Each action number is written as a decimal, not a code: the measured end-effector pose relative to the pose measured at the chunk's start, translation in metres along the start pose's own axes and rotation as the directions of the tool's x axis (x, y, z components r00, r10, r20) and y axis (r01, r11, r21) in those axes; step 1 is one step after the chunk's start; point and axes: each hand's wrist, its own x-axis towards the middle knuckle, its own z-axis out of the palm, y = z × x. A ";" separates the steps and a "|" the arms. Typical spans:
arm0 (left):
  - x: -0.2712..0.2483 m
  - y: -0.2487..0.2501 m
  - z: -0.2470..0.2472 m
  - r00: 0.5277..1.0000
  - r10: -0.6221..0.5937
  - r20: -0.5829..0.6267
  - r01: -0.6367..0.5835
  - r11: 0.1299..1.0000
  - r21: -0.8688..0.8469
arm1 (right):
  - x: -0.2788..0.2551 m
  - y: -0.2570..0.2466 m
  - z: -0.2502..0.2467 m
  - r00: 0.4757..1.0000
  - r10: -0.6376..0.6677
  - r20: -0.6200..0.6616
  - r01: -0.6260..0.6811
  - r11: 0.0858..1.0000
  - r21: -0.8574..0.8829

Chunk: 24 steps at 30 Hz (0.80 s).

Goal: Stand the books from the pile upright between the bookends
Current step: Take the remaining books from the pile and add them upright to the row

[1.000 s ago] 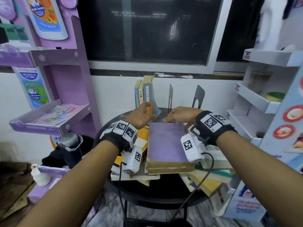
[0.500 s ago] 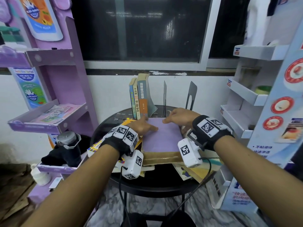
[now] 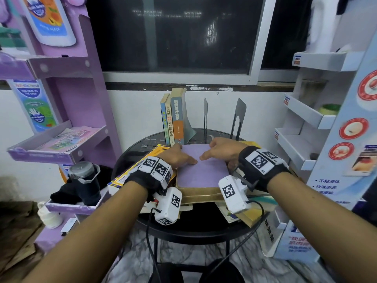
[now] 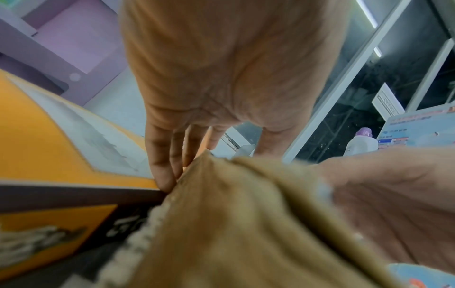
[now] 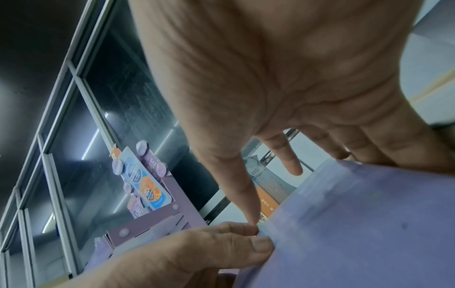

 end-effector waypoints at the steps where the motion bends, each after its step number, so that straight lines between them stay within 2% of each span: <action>1: -0.001 0.000 0.000 1.000 -0.004 -0.004 0.004 1.000 -0.020 | -0.001 -0.001 0.000 1.000 -0.003 -0.006 0.003 1.000 0.001; 13: -0.007 -0.001 0.000 0.996 -0.044 -0.073 0.030 0.982 -0.186 | -0.003 -0.002 0.003 0.998 0.018 -0.067 -0.013 0.997 0.076; 18: -0.010 -0.004 -0.004 0.997 -0.050 -0.057 0.031 0.955 -0.296 | -0.002 -0.001 0.001 0.996 0.011 -0.088 -0.002 0.996 0.094; 24: -0.013 -0.007 -0.007 0.998 -0.044 -0.041 0.024 0.917 -0.398 | 0.003 0.001 0.000 0.983 -0.039 -0.181 0.050 0.997 0.059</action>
